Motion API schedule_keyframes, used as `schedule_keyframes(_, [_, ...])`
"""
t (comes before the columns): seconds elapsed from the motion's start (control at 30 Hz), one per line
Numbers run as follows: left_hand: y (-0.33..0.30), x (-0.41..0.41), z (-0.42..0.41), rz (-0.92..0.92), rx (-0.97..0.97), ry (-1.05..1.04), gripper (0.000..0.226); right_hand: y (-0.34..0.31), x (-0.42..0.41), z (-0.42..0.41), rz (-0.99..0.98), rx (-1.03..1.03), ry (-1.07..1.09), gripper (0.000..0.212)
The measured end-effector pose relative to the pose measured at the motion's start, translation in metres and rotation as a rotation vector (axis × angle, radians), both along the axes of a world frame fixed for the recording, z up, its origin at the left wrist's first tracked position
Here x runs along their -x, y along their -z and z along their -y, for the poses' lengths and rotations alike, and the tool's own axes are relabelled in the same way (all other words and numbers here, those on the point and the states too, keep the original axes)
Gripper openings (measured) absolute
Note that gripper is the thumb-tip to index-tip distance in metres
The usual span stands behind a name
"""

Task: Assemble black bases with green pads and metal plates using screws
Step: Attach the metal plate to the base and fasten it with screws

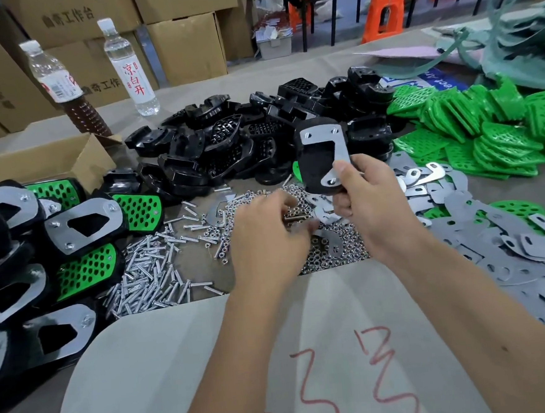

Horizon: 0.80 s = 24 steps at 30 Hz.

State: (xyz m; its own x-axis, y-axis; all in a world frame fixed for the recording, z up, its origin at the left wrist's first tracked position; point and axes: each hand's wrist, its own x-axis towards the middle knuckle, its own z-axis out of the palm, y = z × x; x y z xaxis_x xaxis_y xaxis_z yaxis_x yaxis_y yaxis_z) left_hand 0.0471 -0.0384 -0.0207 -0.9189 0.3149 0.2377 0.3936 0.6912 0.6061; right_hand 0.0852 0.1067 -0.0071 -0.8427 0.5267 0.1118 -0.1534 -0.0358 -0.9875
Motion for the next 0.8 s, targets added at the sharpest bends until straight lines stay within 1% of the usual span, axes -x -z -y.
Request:
schedule_keyframes(0.03, [0.000, -0.001, -0.005, -0.025, 0.100, 0.005, 0.035, 0.001, 0.000, -0.002, 0.005, -0.010, 0.026, 0.030])
schedule_keyframes(0.07, [-0.002, -0.001, -0.008, -0.034, 0.153, 0.005, 0.036, 0.003, 0.000, -0.004, 0.014, -0.028, 0.052, 0.030])
schedule_keyframes(0.13, [-0.005, 0.004, -0.008, -0.012, 0.169, 0.042, 0.027, 0.005, 0.000, -0.005, 0.026, -0.053, 0.090, 0.028])
schedule_keyframes(0.17, [-0.006, 0.007, -0.005, 0.022, 0.164, 0.086, 0.024, 0.005, 0.001, -0.005, 0.022, -0.047, 0.097, 0.027])
schedule_keyframes(0.27, [-0.012, 0.013, 0.008, 0.139, 0.113, 0.215, 0.026, 0.004, 0.001, -0.006, 0.001, -0.028, 0.105, 0.022])
schedule_keyframes(0.37, [-0.012, 0.016, 0.019, 0.236, -0.032, 0.197, 0.033, 0.004, 0.000, -0.005, 0.010, -0.053, 0.097, 0.020])
schedule_keyframes(0.43, [-0.013, 0.020, 0.026, 0.289, -0.049, 0.196, 0.030, 0.004, 0.001, -0.003, 0.016, -0.063, 0.086, 0.019])
schedule_keyframes(0.63, [-0.020, 0.022, 0.041, 0.258, 0.150, 0.279, 0.023, 0.006, 0.002, 0.002, 0.042, -0.042, 0.071, 0.019])
schedule_keyframes(0.73, [-0.021, 0.025, 0.051, 0.231, 0.269, 0.259, 0.023, 0.008, 0.002, 0.002, 0.059, -0.034, 0.063, 0.019])
schedule_keyframes(0.8, [-0.020, 0.026, 0.058, 0.213, 0.283, 0.215, 0.023, 0.008, 0.002, 0.003, 0.066, -0.033, 0.044, 0.020])
